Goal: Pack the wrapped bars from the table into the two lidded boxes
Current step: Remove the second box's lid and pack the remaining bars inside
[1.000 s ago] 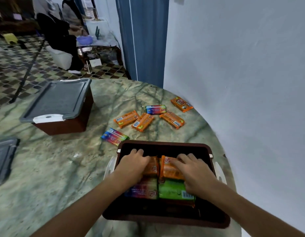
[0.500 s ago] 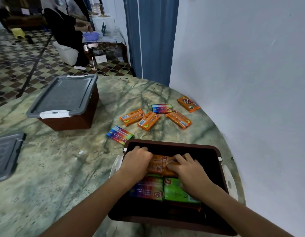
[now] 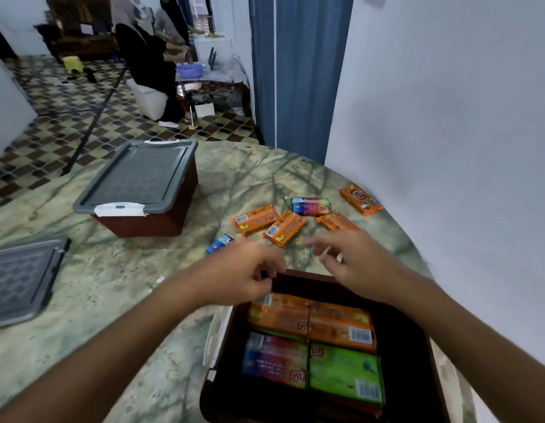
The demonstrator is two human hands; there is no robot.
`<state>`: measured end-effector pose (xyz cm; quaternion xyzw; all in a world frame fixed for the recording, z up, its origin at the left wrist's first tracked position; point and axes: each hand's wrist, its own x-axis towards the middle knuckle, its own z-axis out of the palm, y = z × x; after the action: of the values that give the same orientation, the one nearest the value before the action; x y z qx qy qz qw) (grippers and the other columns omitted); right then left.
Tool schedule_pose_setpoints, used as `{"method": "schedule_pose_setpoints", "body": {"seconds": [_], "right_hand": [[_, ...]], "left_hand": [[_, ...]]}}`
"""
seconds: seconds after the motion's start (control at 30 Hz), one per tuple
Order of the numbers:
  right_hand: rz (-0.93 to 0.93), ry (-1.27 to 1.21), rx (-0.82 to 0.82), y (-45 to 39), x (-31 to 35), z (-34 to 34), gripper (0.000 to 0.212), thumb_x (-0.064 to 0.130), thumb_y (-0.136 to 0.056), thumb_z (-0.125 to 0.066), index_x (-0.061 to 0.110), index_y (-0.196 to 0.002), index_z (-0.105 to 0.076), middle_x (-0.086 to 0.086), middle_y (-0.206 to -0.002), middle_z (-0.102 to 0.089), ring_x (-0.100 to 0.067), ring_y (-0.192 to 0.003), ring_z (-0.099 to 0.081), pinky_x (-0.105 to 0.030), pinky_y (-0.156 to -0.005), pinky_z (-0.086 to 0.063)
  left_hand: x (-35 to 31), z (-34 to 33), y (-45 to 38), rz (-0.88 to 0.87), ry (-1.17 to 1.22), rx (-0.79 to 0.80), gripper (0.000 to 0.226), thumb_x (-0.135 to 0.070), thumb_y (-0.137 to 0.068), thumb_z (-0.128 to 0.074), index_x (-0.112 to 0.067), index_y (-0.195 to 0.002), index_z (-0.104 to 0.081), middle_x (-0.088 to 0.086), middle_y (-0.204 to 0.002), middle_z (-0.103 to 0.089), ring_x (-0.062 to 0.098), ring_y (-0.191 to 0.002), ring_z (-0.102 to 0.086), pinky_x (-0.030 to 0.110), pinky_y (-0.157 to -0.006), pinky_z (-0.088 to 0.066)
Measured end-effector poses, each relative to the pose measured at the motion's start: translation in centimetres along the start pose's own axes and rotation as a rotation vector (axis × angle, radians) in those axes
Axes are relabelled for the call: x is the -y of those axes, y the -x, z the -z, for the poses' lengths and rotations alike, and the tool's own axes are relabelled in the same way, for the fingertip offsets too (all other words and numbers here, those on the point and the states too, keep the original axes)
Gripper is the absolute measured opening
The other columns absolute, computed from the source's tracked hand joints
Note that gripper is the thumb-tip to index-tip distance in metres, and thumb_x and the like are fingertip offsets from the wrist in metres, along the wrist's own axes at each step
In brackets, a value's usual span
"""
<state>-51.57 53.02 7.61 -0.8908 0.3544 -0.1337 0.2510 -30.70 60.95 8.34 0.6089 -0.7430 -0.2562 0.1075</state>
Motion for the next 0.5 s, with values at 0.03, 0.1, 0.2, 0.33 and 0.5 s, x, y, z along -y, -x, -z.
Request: {"method": "schedule_pose_setpoints", "body": {"seconds": [0.03,0.1,0.2,0.33,0.5], "right_hand": [[0.031,0.059,-0.061,-2.2,-0.3,0.2,0.037,0.005,-0.087,-0.053,0.019,-0.119,-0.066,0.001,-0.100,-0.070,-0.012,-0.082,-0.058,-0.032,-0.075,-0.050],[0.053,0.216,-0.061,-7.1,-1.5,-0.7,0.038,0.006,-0.086,-0.050,0.019,-0.119,-0.064,-0.005,-0.106,-0.069,-0.022,-0.092,-0.062,-0.037,-0.077,-0.051],[0.029,0.486,0.219,-13.4,-4.7,-4.8,0.041,0.008,-0.087,-0.048,0.018,-0.125,-0.056,-0.009,-0.119,-0.062,-0.028,-0.108,-0.059,-0.034,-0.078,-0.049],[0.028,0.778,0.413,-17.4,-8.1,-9.7,0.053,0.013,-0.093,-0.052,0.017,-0.143,-0.036,-0.015,-0.143,-0.040,-0.034,-0.127,-0.044,-0.046,-0.093,-0.048],[0.003,0.916,0.386,-18.4,-9.1,-12.2,0.066,0.012,-0.095,-0.051,0.010,-0.152,-0.017,-0.015,-0.153,-0.026,-0.035,-0.136,-0.033,-0.047,-0.098,-0.044]], "left_hand": [[1.0,1.3,-0.9,0.001,-0.065,-0.160,0.026,-0.014,-0.078,-0.064,-0.026,-0.101,-0.067,-0.014,-0.089,-0.065,0.002,-0.074,-0.061,0.026,-0.070,-0.053],[4.2,2.4,-3.2,0.053,-0.292,-0.341,0.033,-0.012,-0.076,-0.061,-0.023,-0.107,-0.065,-0.008,-0.096,-0.068,0.014,-0.085,-0.064,0.033,-0.075,-0.052],[9.9,1.0,-6.4,0.224,-0.623,-0.118,0.056,-0.013,-0.079,-0.058,-0.026,-0.132,-0.049,0.000,-0.117,-0.060,0.023,-0.108,-0.057,0.036,-0.078,-0.051],[15.5,-3.0,-8.1,0.242,-0.702,0.145,0.084,-0.018,-0.082,-0.064,-0.024,-0.151,-0.016,0.002,-0.151,-0.029,0.025,-0.138,-0.029,0.037,-0.101,-0.041],[18.5,-5.5,-8.8,0.165,-0.697,0.150,0.077,-0.040,-0.079,-0.066,-0.029,-0.146,-0.028,0.001,-0.146,-0.038,0.023,-0.134,-0.034,0.044,-0.103,-0.040]]}}
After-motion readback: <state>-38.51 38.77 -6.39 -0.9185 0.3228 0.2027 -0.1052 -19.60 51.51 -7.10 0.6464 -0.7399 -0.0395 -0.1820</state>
